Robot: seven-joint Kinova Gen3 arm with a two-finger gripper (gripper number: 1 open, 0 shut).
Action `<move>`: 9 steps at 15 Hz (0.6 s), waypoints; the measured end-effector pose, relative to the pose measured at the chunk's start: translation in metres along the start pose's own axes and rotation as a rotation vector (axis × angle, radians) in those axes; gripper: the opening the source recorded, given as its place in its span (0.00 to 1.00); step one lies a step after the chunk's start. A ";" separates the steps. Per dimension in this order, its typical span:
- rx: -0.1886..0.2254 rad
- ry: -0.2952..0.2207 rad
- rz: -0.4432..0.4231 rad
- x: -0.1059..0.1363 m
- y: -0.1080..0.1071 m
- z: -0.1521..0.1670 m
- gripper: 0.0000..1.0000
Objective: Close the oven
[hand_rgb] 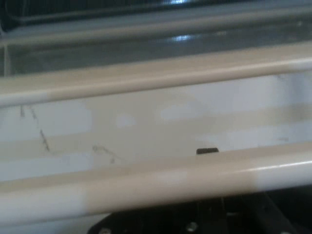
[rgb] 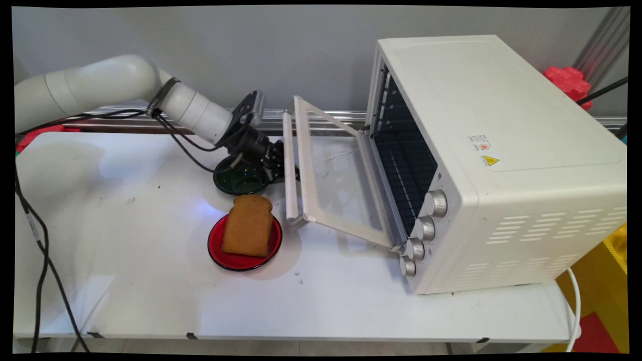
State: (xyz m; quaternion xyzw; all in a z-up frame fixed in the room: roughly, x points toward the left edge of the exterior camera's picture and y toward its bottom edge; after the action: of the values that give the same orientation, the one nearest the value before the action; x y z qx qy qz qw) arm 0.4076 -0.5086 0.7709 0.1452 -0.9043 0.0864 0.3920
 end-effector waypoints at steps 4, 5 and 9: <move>-0.007 0.027 0.005 0.016 -0.001 -0.006 0.00; -0.008 0.037 0.007 0.022 -0.002 -0.008 0.00; -0.004 0.065 0.011 0.040 -0.005 -0.015 0.00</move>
State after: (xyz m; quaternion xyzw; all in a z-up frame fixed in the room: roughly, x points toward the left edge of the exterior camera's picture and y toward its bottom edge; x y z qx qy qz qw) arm 0.3939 -0.5166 0.8106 0.1366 -0.8921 0.0917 0.4208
